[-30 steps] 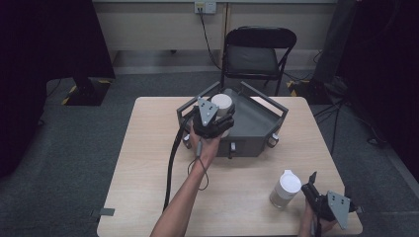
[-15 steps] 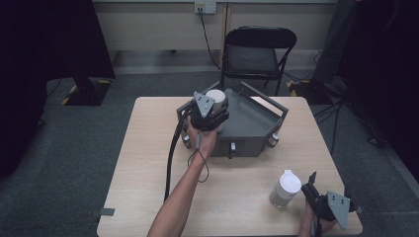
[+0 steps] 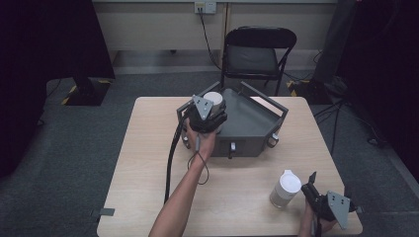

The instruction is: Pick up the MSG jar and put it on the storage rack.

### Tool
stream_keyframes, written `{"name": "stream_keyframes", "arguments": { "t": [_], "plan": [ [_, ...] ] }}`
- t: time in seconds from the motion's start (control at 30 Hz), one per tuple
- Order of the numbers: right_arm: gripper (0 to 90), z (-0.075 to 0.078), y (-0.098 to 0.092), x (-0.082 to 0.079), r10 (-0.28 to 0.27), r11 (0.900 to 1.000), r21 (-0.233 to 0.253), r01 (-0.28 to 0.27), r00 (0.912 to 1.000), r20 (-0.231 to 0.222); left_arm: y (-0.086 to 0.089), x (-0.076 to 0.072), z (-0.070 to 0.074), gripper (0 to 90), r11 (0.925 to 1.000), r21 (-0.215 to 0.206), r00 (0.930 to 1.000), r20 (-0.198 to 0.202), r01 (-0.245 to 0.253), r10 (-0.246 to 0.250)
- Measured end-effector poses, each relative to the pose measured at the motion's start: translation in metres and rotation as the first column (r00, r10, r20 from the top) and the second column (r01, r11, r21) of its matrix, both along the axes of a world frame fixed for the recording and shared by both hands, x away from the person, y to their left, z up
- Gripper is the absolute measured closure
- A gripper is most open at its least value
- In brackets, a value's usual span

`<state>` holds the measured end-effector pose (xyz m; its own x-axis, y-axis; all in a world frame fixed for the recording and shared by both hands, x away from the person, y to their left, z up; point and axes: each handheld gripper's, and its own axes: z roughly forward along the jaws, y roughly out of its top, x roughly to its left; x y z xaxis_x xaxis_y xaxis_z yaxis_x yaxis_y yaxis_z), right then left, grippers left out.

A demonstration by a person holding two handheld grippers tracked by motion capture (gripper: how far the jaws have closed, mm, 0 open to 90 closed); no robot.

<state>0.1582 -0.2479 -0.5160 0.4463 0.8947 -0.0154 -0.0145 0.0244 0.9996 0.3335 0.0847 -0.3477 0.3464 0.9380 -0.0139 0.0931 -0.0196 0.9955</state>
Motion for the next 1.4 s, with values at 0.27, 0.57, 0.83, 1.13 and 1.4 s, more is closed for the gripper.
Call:
{"name": "stream_keyframes", "arguments": {
  "t": [0.27, 0.57, 0.83, 1.13, 1.4],
  "plan": [
    [0.0, 0.0000, 0.0001, -0.0001, 0.000, 1.000, 0.000, 0.000, 1.0000, 0.000, -0.0031, -0.0032, -0.0027, 34.3, 0.9998, 0.016, 0.9998, 0.016, -0.008, 0.008],
    [0.0, 0.0000, 0.0002, -0.0001, 0.000, 1.000, 0.000, 0.000, 1.0000, 0.000, -0.0031, -0.0034, -0.0010, 33.9, 0.9999, 0.012, 0.9999, 0.006, -0.011, 0.010],
    [0.0, 0.0000, 0.0000, -0.0001, 0.001, 1.000, 0.000, -0.001, 1.0000, 0.000, -0.0039, -0.0026, -0.0077, 2.7, 0.9979, -0.026, 0.9981, 0.013, -0.059, 0.059],
    [0.0, 0.0000, 0.0002, 0.0000, 0.000, 1.000, 0.000, 0.000, 1.0000, 0.000, -0.0011, -0.0048, -0.0078, 0.0, 0.9987, -0.026, 0.9989, 0.015, -0.044, 0.044],
    [0.0, 0.0000, 0.0004, 0.0000, -0.001, 1.000, 0.000, 0.001, 1.0000, 0.000, 0.0011, -0.0094, -0.0090, 0.0, 0.9992, -0.006, 0.9980, 0.048, -0.040, 0.040]
  ]
}}
